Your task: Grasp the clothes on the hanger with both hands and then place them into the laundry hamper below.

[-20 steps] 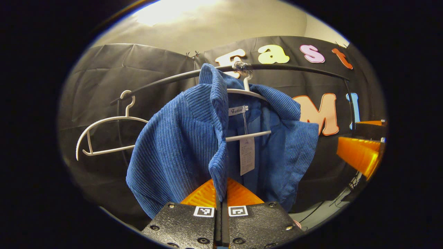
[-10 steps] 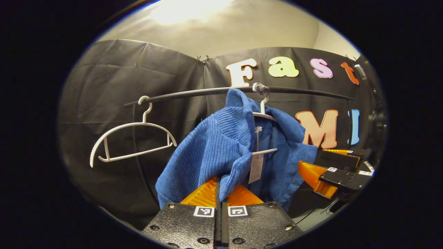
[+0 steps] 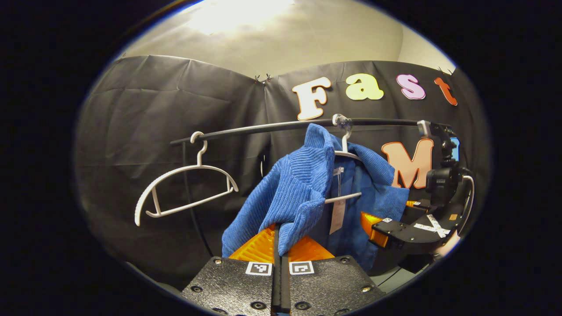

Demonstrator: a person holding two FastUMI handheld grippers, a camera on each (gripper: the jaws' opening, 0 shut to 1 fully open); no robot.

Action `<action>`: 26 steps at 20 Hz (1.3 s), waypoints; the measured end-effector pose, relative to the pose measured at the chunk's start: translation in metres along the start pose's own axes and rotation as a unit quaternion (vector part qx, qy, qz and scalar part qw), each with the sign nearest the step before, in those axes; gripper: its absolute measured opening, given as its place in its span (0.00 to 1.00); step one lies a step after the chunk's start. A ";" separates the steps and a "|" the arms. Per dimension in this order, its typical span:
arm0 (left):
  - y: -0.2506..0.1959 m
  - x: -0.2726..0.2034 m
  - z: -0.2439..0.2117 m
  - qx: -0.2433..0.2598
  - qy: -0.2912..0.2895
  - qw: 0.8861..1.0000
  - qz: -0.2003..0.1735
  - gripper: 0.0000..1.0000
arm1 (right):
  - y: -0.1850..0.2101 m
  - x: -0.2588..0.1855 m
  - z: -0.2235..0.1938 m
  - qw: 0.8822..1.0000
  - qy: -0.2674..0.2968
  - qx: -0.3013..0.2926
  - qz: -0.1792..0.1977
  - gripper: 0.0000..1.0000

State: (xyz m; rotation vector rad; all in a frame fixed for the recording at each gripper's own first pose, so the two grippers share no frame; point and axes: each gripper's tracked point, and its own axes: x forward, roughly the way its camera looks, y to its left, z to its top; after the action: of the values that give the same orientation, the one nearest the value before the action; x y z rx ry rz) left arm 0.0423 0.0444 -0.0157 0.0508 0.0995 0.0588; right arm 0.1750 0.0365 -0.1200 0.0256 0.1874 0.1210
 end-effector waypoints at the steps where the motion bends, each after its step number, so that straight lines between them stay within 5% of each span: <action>1: 0.004 0.000 0.004 -0.001 -0.004 1.000 0.005 0.00 | 0.001 0.003 -0.002 1.000 0.004 0.003 0.001 0.93; 2: 0.008 -0.001 0.007 -0.002 -0.007 1.000 0.010 0.00 | 0.001 0.006 -0.007 1.000 0.009 0.004 0.000 0.93; 5: 0.019 0.001 0.013 -0.005 -0.013 1.000 0.023 0.00 | 0.001 0.013 -0.017 1.000 0.030 -0.002 -0.006 0.62; 9: 0.030 0.002 0.018 -0.004 -0.018 0.999 0.037 0.00 | -0.007 0.015 -0.029 0.997 0.069 0.011 -0.018 0.05; 23: 0.099 0.012 0.054 0.000 -0.056 0.993 0.101 0.02 | -0.087 0.014 0.037 0.994 -0.007 -0.024 -0.104 0.05; 24: 0.104 0.016 0.055 -0.001 -0.056 0.993 0.105 0.00 | -0.091 0.017 0.042 0.994 -0.011 -0.027 -0.107 0.14; 26: 0.114 0.026 0.054 -0.003 -0.054 0.993 0.109 0.00 | -0.098 0.022 0.052 0.993 -0.020 -0.036 -0.111 0.05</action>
State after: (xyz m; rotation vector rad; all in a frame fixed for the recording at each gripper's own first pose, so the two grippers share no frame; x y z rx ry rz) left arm 0.0672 0.1573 0.0419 0.0580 -0.0141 0.2743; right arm 0.2177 -0.0583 -0.0762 -0.0650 0.1439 -0.0949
